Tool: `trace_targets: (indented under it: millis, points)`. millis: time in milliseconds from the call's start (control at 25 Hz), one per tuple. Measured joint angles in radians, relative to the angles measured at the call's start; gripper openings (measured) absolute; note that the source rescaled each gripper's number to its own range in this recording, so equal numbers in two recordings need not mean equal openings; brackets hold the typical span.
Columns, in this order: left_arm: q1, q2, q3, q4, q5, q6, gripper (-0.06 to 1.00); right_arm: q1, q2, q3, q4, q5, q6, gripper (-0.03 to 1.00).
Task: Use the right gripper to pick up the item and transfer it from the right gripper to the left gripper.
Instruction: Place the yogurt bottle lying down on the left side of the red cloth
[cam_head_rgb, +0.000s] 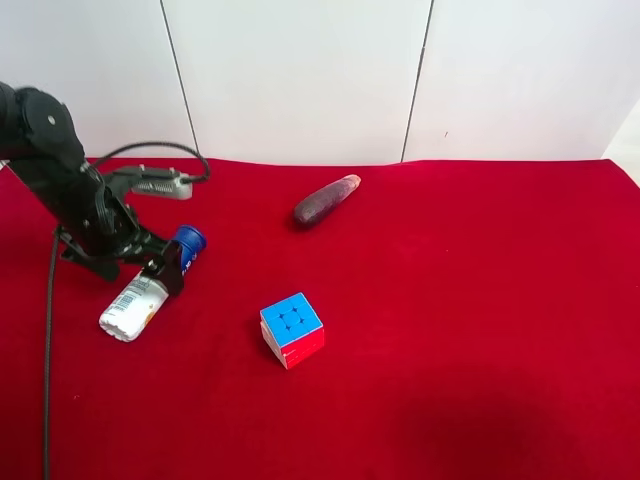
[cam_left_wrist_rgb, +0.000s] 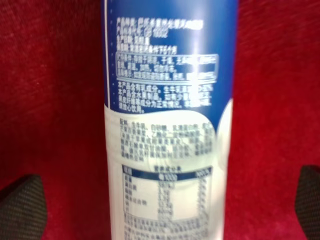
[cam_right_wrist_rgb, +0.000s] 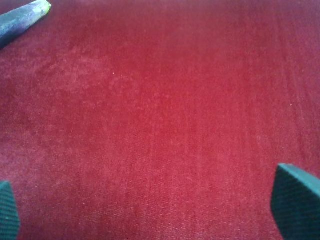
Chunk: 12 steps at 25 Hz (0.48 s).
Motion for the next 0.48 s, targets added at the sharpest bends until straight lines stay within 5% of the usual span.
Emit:
trace_targets:
  millis: [480]
  points:
    - [0.000,-0.407,-0.085,0.016,0.295,-0.024,1.00,0.000,0.000,0.000,0.000,0.000,0.000,1.00]
